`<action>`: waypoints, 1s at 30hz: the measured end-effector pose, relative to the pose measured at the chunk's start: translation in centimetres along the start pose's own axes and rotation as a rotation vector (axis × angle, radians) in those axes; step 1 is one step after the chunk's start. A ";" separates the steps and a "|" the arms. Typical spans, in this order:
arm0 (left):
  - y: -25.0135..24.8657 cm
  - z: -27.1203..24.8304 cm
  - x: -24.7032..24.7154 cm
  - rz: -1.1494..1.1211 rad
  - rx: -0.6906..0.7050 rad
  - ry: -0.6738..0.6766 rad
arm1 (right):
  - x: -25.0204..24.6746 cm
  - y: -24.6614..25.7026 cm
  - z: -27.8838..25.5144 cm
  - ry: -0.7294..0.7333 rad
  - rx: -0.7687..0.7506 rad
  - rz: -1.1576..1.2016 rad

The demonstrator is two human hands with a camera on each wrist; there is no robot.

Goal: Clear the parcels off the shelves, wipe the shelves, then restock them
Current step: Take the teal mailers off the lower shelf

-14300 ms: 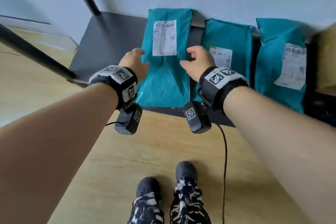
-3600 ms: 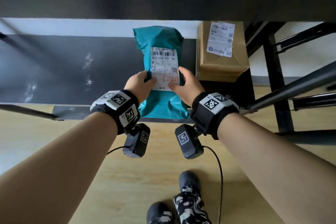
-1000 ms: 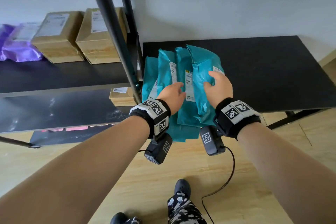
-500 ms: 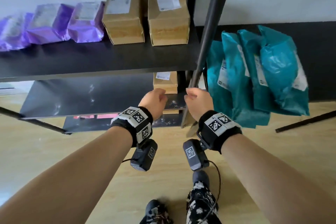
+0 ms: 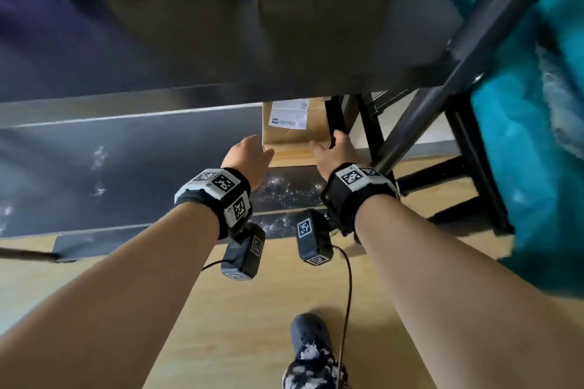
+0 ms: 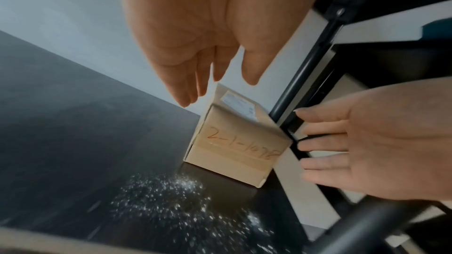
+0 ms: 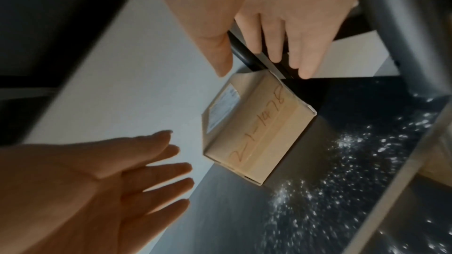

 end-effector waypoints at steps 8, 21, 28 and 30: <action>1.2 7.2 3.2 0.040 0.056 -0.094 | 2.1 -2.6 5.0 -0.120 -0.012 0.131; 4.0 -9.7 -2.7 -0.086 0.028 -0.096 | -1.0 -0.8 -12.2 -0.127 0.029 0.202; 3.1 -23.4 -6.8 -0.006 0.107 -0.085 | -4.6 -0.5 -25.1 -0.097 -0.011 0.147; 2.5 -27.0 -7.8 -0.005 0.118 -0.089 | -6.0 -0.6 -28.3 -0.105 -0.010 0.145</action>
Point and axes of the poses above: each hand's wrist, its own z-axis towards the middle knuckle, its own x-axis out of the palm, y = z × x, the point moved 8 cm from there along z, towards the middle knuckle, and after that the axes turned 10 degrees about z, right-handed, at the moved point
